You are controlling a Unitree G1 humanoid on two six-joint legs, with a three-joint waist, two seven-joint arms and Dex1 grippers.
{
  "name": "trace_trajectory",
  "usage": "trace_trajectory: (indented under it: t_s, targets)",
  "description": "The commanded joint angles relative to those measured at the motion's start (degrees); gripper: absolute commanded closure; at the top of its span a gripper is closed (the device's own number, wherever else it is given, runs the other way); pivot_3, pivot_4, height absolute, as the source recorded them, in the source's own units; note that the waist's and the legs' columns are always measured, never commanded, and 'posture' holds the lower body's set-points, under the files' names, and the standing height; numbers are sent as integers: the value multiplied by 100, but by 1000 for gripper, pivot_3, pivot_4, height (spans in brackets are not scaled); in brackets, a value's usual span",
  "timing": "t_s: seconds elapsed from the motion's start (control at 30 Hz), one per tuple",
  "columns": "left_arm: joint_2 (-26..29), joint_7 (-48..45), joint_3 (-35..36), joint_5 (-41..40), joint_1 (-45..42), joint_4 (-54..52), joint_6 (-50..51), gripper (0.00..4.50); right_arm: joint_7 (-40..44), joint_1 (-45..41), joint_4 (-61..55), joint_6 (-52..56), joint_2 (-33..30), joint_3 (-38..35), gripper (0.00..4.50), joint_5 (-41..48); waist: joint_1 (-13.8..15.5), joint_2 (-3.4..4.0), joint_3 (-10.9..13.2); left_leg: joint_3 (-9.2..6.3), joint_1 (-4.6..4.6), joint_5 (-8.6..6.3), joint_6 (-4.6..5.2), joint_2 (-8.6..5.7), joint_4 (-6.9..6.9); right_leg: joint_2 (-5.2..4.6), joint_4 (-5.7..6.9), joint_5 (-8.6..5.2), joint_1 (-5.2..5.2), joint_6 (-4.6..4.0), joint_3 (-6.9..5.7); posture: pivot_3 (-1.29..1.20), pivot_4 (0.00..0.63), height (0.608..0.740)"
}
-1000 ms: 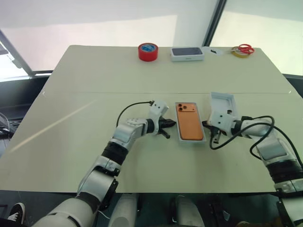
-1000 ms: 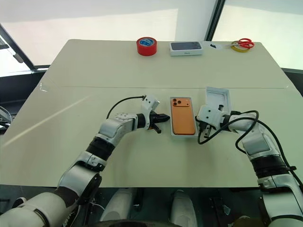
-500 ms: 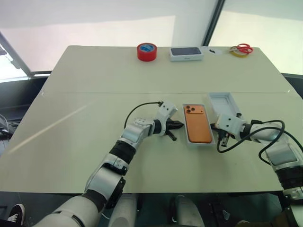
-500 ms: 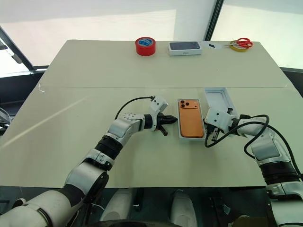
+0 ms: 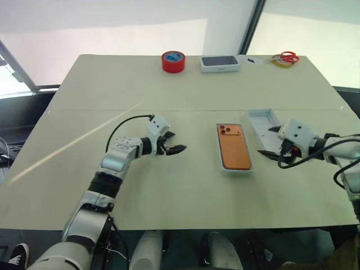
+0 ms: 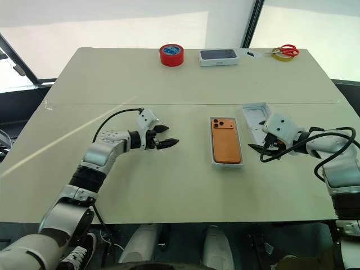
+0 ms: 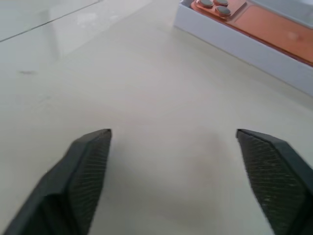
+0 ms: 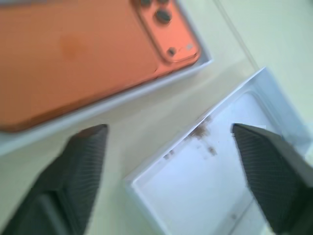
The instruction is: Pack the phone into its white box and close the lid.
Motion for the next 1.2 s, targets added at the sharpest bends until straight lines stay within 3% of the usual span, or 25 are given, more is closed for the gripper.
trace_trajectory:
  t_s: [0.03,0.33,0.6,0.9,1.2]
  targets:
    - [307,-553,332,-370,35,-680,-462,136,-452,-461,-89,783,146,-94,12,34,-15,0,1,1,-2,-4,-6,1,1,-1,-3,1,-2,-4,1,0,150,740]
    - [1236,-1627,667,-598,543,-940,-1696,136,-768,-1860,127,4266,606,530,12,268,-85,11,2,5,-7,1,2,3,-8,-12,0,2,-16,-8,8,0,150,740]
    - [1390,-1817,861,-852,1151,-1565,-2117,136,-1117,-2415,439,6063,586,1049,12,248,-75,14,3,11,-16,-3,0,0,-7,-25,-6,4,-41,-12,9,0,150,740]
    - [1534,-2117,1003,-1161,1544,-1877,-2413,136,-1500,-3038,579,7026,824,1529,12,326,-228,25,8,12,-30,1,6,2,-11,-5,4,5,-46,-9,10,0,150,740]
    - [1496,-1960,984,-1132,1572,-1931,-2507,136,-1838,-3506,1364,6711,1054,1785,12,256,-207,27,9,15,-30,2,7,1,-9,1,8,8,-44,-5,9,0,150,740]
